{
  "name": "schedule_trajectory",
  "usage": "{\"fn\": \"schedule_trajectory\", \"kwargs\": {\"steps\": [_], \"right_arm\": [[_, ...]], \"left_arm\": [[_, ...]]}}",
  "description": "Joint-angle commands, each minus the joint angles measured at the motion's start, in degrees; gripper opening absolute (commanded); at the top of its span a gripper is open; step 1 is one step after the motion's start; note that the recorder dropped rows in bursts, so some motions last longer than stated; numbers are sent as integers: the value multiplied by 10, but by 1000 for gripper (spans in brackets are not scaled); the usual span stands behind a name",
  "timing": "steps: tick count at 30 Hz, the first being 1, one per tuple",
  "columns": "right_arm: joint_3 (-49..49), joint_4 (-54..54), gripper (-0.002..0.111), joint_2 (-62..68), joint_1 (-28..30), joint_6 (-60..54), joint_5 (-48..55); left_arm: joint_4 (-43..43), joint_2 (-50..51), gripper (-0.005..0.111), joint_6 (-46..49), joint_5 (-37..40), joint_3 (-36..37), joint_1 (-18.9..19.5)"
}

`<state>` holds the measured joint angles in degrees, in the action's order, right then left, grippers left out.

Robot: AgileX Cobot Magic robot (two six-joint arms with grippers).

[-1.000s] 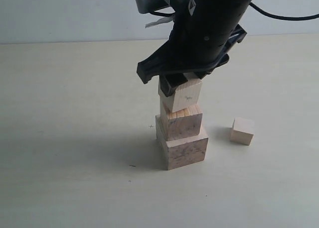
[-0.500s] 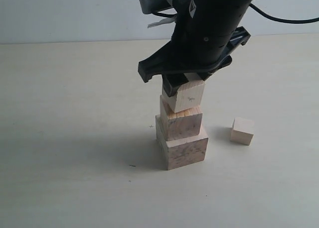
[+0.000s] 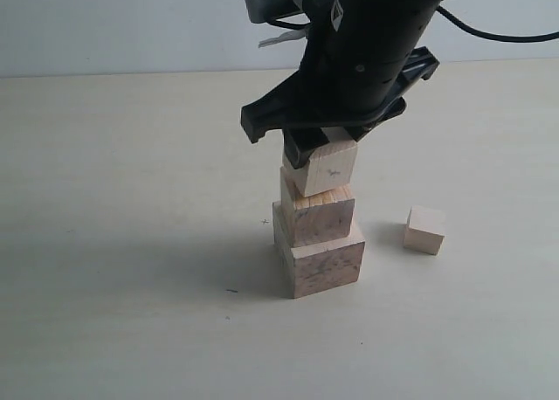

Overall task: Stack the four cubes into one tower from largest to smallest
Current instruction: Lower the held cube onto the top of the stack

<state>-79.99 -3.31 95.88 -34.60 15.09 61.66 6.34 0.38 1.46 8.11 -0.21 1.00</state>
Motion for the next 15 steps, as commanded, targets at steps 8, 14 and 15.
{"fn": "schedule_trajectory", "kwargs": {"steps": [8, 14, 15], "right_arm": [[-4, -1, 16, 12, -1, 1, -6], [-4, -1, 16, 12, -1, 1, -2], [-4, -1, 16, 12, -1, 1, -2]], "left_arm": [[3, -4, 0, 0, 0, 2, -4], [3, -4, 0, 0, 0, 2, -4], [3, -4, 0, 0, 0, 2, -4]]}}
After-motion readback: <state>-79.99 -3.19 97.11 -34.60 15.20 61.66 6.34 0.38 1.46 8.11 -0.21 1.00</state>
